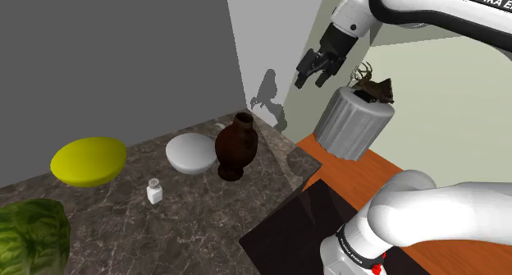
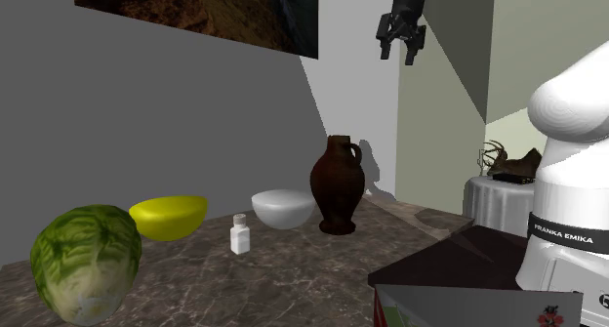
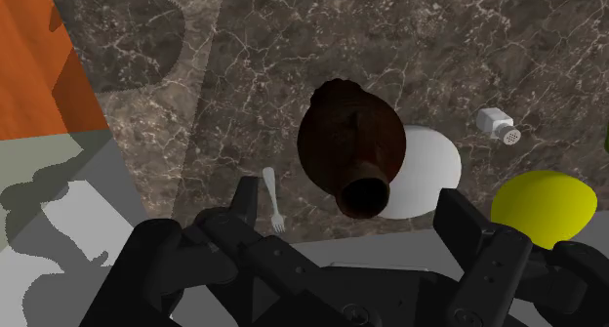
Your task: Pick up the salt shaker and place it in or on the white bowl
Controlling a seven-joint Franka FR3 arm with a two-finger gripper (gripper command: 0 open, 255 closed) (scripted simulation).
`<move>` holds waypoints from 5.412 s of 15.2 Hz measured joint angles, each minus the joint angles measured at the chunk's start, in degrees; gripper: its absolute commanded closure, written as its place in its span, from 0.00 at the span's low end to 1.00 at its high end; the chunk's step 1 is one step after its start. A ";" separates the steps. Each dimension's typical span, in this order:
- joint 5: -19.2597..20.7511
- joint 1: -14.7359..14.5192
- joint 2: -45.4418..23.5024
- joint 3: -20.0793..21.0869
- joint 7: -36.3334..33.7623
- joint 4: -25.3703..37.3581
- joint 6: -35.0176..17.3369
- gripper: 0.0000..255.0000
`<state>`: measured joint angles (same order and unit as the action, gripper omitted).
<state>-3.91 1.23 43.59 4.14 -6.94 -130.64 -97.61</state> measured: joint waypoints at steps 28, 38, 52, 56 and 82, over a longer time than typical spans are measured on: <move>4.70 1.35 -30.47 30.33 -29.16 -12.18 -48.30 0.00; 44.11 -0.40 -57.91 33.11 -64.29 0.62 -53.73 0.00; 64.05 -15.56 -81.13 21.35 -80.45 19.57 -52.84 0.00; 65.08 -16.16 -82.99 20.43 -80.96 20.98 -53.27 0.00; 59.23 -12.94 -77.13 24.64 -75.83 18.73 -50.27 1.00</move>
<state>55.32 -11.72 -33.54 28.78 -82.77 -111.91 -147.88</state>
